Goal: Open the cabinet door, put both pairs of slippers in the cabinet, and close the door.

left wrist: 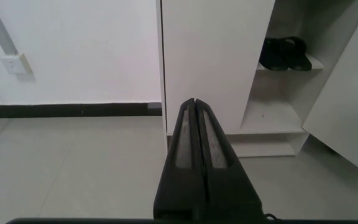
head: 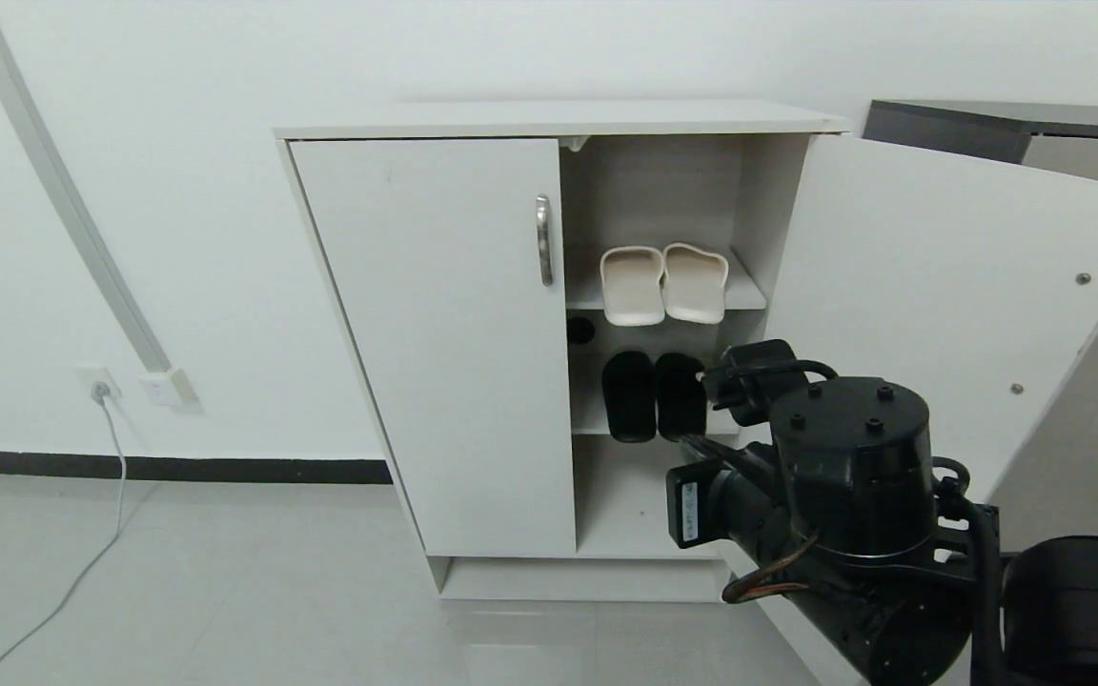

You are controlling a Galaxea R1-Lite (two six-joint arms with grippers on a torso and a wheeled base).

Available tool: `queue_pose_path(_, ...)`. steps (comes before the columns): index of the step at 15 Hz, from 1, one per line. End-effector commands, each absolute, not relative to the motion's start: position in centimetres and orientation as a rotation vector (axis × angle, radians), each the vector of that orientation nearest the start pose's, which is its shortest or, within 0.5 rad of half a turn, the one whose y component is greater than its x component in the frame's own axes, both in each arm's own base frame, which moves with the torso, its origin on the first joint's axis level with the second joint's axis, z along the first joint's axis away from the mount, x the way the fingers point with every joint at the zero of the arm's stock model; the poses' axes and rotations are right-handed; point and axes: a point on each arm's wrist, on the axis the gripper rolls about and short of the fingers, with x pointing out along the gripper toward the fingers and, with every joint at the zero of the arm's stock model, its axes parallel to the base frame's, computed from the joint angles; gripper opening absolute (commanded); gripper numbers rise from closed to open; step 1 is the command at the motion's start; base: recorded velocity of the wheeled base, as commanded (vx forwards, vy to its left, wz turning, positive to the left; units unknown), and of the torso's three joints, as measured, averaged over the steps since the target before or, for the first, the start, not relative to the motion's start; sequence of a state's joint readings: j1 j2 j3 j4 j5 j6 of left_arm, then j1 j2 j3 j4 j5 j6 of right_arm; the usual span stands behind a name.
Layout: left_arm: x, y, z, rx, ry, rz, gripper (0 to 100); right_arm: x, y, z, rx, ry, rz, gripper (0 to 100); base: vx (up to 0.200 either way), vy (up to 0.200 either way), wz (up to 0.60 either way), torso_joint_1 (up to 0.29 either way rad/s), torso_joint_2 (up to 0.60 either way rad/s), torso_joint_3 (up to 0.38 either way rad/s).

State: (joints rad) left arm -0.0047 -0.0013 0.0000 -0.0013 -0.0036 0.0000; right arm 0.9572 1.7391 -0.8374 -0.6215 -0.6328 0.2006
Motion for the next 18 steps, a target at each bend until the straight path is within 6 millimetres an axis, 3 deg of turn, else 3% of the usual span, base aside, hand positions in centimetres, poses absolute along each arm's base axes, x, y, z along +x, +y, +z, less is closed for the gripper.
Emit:
queue_pose_path(1, -2.3, 0.0, 7.6, 0.0, -0.002, -0.008, 0, 19.2, 24.7, 17.6, -0.009, 0.235, 0.296, 0, -0.2, 0.0, 0.0, -0.002, 0.01, 0.002)
queue_pose_path(18, -2.3, 0.0, 7.6, -0.002, -0.002, -0.006, 0, 19.7, 23.8, 16.6, -0.02, 0.245, 0.282, 0, -0.012, 0.0, 0.0, 0.0, 0.0, 0.0)
